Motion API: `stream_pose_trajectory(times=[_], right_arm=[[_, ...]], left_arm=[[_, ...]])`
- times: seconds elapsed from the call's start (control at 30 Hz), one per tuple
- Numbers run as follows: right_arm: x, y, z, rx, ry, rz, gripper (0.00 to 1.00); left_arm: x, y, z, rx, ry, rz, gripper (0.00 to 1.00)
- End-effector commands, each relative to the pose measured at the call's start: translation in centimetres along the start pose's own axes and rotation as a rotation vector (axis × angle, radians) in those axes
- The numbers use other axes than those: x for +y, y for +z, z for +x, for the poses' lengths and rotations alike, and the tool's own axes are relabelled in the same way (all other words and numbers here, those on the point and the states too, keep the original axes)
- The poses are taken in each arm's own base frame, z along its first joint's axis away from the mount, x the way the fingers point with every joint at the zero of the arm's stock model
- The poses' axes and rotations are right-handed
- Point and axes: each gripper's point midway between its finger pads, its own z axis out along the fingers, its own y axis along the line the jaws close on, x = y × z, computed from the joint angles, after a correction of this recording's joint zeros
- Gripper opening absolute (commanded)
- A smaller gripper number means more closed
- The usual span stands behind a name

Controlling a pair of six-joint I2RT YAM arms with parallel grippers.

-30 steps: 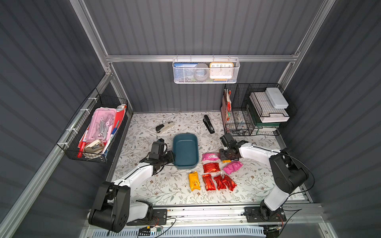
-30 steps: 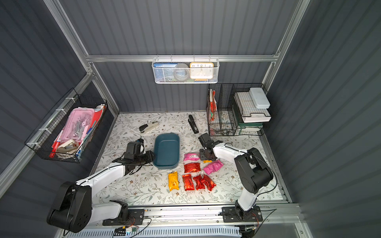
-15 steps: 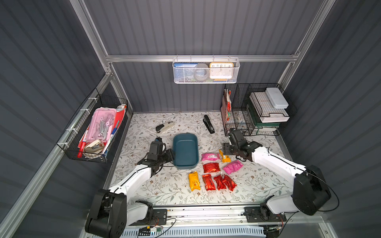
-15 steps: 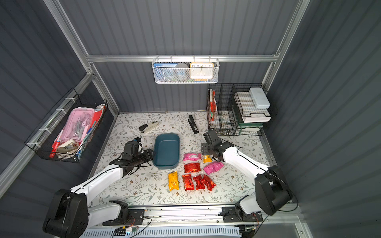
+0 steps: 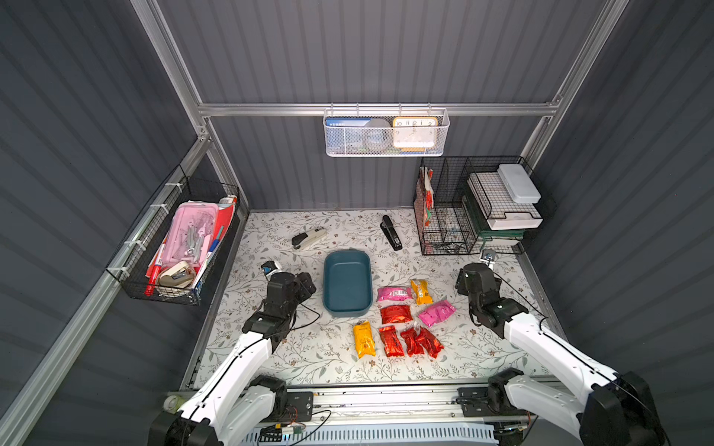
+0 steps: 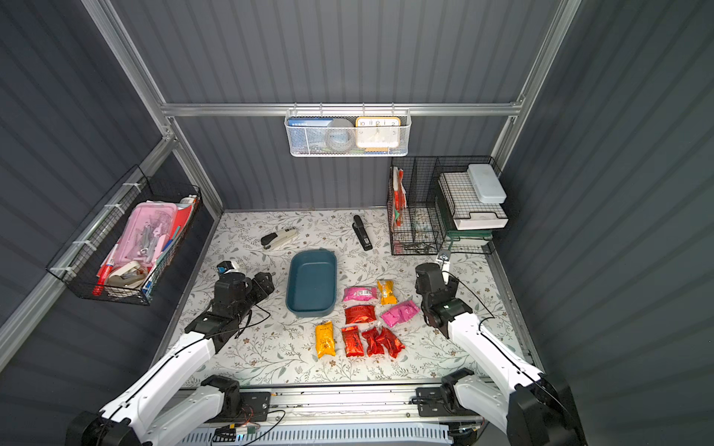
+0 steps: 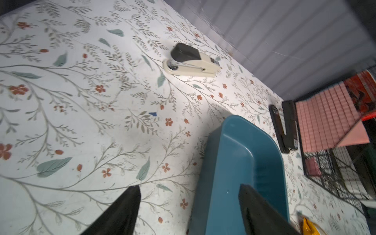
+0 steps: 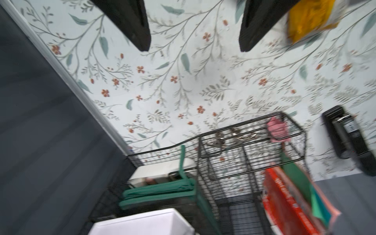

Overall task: Take the tea bags out of the storage box
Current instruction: Place the tea bag at the center of the board, then reset both arms

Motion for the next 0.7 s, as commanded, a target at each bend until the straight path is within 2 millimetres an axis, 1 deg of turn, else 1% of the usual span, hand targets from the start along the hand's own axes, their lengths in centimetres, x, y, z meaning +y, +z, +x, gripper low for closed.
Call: stream_pose_trajectory(times=[0.0,0.07,0.1,0.17,0.2,0.23,0.33,0.4,0.47,0.53,0.6,0.67], right_arm=[[-2.0,1.1,-2.0,-0.135,0.039,0.086,0.75],[-1.4,2.5,-1.4,-0.144,-0.011,0.047,0.75],[-1.1,3.0,-1.3,-0.153,-0.035,0.041,0.75],[0.0,4.5,-0.4,-0.142,-0.094,0.021,0.75],[0.3,5.0,0.1,-0.135,-0.099,0.008,0.76],[0.9,5.5,0.2,-0.152,-0.1,-0.023,0.76],[2.4,5.6,-0.8,-0.243,-0.099,-0.101,0.76],[2.1,6.2,-0.6,-0.235,-0.104,-0.085,0.76],[1.7,7.1,0.2,-0.231,-0.077,-0.107,0.76],[1.4,7.4,-0.1,-0.272,-0.029,-0.146,0.76],[0.3,7.8,1.2,-0.228,0.02,-0.134,0.76],[0.0,8.0,1.1,-0.24,0.044,-0.142,0.76]], left_arm=[[1.6,0.5,-1.7,-0.085,0.023,-0.114,0.9],[1.6,1.0,-2.8,-0.116,0.074,-0.146,0.94],[1.5,1.2,-3.3,-0.135,0.09,-0.159,0.96],[1.2,1.8,-4.1,-0.176,0.16,-0.164,0.97],[0.9,2.1,-4.5,-0.196,0.198,-0.159,0.98],[0.8,2.3,-5.0,-0.222,0.234,-0.164,0.99],[0.6,2.8,-6.4,-0.293,0.338,-0.194,0.99],[0.3,3.2,-7.2,-0.332,0.4,-0.201,0.99],[0.4,3.9,-7.7,-0.354,0.435,-0.208,0.99],[0.9,4.9,-8.0,-0.353,0.441,-0.195,0.99],[1.6,6.0,-7.9,-0.361,0.446,-0.177,0.99],[2.5,7.1,-7.8,-0.364,0.462,-0.19,0.99]])
